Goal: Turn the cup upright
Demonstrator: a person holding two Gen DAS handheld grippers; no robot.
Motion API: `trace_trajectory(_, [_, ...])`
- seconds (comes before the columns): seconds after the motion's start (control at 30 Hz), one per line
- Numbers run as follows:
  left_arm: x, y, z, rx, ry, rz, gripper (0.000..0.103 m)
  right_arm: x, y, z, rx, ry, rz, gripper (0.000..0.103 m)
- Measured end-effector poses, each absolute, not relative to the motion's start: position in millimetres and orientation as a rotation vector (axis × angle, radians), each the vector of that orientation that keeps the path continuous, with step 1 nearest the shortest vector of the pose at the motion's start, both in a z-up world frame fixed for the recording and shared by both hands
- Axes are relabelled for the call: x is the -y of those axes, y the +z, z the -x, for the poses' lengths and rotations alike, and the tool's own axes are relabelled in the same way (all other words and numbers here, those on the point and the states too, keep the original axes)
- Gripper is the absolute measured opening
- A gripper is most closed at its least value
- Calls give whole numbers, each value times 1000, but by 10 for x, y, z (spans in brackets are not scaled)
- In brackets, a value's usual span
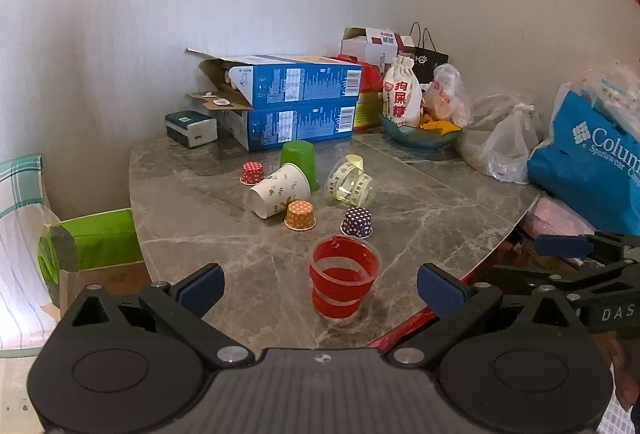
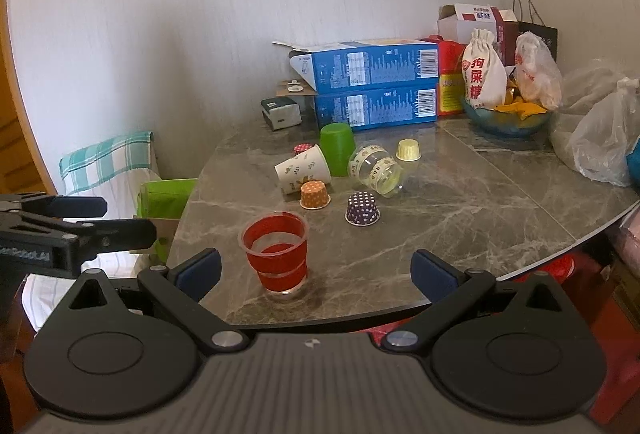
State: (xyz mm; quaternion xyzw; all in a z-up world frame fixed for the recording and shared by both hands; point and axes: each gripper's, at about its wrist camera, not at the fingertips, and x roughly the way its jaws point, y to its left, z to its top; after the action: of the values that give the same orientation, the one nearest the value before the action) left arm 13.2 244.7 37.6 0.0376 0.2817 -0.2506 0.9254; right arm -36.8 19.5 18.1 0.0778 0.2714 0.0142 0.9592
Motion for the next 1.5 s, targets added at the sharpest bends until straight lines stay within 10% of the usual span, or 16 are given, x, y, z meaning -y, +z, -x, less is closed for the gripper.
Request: trace_trajectory(1.5, [-2301, 293, -103, -607, -489, -106, 103, -102, 134, 333, -553, 26, -166, 102])
